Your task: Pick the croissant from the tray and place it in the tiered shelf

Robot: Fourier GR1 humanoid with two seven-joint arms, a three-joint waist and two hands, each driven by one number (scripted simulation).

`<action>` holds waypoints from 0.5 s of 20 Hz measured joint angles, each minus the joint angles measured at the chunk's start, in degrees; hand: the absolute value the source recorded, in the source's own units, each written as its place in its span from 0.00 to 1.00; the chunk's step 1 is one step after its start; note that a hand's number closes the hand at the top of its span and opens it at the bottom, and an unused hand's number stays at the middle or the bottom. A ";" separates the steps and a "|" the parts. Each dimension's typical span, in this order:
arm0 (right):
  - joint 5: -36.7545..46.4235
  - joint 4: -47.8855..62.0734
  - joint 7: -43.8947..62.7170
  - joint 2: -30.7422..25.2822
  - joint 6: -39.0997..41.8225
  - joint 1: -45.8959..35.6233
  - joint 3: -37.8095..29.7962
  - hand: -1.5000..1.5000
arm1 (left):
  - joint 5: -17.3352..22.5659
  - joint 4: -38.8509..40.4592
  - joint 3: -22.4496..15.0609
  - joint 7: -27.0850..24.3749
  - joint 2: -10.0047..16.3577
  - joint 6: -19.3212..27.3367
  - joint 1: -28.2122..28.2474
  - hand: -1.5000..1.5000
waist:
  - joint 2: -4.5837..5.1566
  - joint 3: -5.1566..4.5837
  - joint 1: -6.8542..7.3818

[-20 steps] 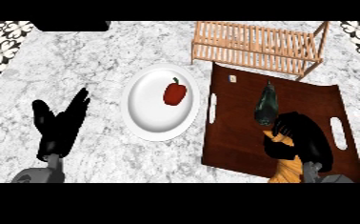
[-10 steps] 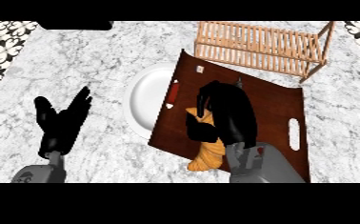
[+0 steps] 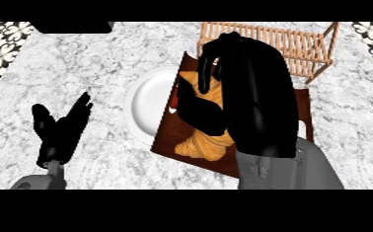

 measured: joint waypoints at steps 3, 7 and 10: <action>-0.80 0.43 0.21 -0.94 2.46 -5.67 -5.51 1.00 | 0.35 -0.45 0.47 0.66 0.61 -0.59 0.18 0.50 | -0.01 0.00 -0.02; -2.19 2.38 -0.62 -3.03 5.07 -11.54 -12.59 1.00 | -0.31 -0.53 0.26 0.94 0.01 0.16 0.04 0.50 | 0.07 0.00 -0.16; -2.76 6.44 -1.35 -4.48 6.31 -16.54 -17.48 1.00 | -0.28 -0.51 0.45 0.62 0.00 -0.18 0.03 0.50 | 0.17 -0.02 0.05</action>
